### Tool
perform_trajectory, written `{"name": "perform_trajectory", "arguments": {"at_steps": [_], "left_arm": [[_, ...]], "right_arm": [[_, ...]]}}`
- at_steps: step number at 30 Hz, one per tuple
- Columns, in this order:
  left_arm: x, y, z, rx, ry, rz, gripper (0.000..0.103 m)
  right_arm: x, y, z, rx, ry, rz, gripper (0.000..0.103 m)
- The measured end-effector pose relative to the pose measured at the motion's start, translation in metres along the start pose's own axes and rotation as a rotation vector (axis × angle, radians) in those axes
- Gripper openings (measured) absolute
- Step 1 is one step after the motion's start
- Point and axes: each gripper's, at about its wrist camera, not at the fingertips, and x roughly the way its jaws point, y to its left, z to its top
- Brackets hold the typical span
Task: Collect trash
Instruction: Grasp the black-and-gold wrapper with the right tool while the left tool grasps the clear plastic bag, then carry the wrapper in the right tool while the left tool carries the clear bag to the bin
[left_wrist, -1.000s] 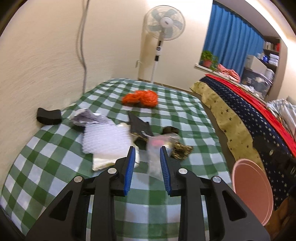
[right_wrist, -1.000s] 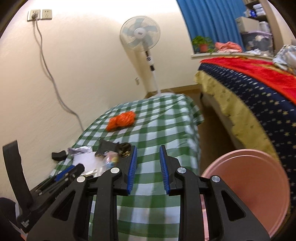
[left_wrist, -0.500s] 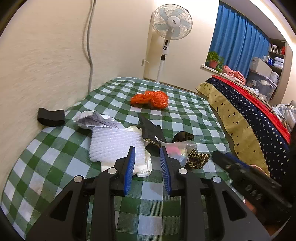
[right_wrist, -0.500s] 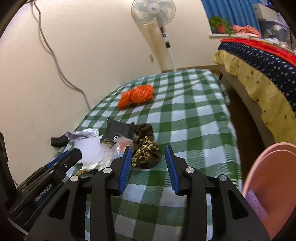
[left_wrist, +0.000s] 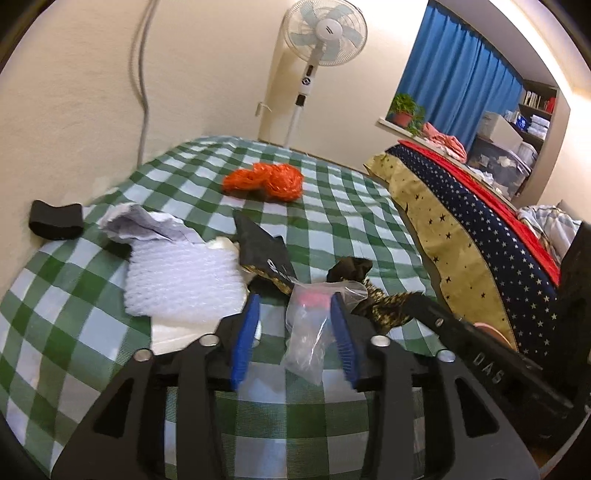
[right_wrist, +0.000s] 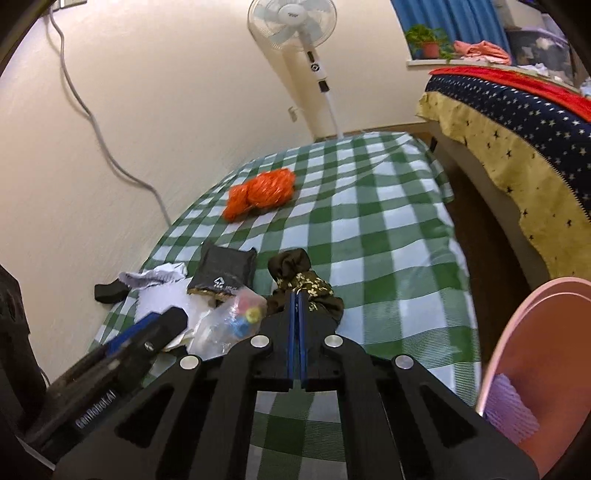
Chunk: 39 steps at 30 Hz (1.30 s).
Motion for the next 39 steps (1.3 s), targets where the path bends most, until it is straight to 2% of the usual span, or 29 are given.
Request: {"name": "perform_trajectory", "arguments": {"at_steps": [9, 11, 16, 19, 39], "left_arm": [[0.021, -0.008, -0.012, 0.022, 0.112, -0.01, 0.041], [0.022, -0.009, -0.013, 0.026, 0.118, -0.009, 0.03], [0.017, -0.012, -0.013, 0.044, 0.11, -0.007, 0.017], [0.011, -0.013, -0.012, 0.049, 0.094, -0.007, 0.015], [-0.041, -0.03, -0.007, 0.111, -0.003, -0.018, 0.014]], "right_arm": [[-0.015, -0.013, 0.003, 0.015, -0.014, -0.042, 0.002], [-0.018, -0.015, 0.003, 0.016, -0.017, -0.049, 0.002], [-0.03, -0.016, 0.005, 0.01, -0.032, -0.058, 0.002], [-0.039, -0.015, 0.006, -0.002, -0.043, -0.065, 0.002], [-0.12, -0.014, 0.013, -0.04, -0.119, -0.127, 0.002]]}}
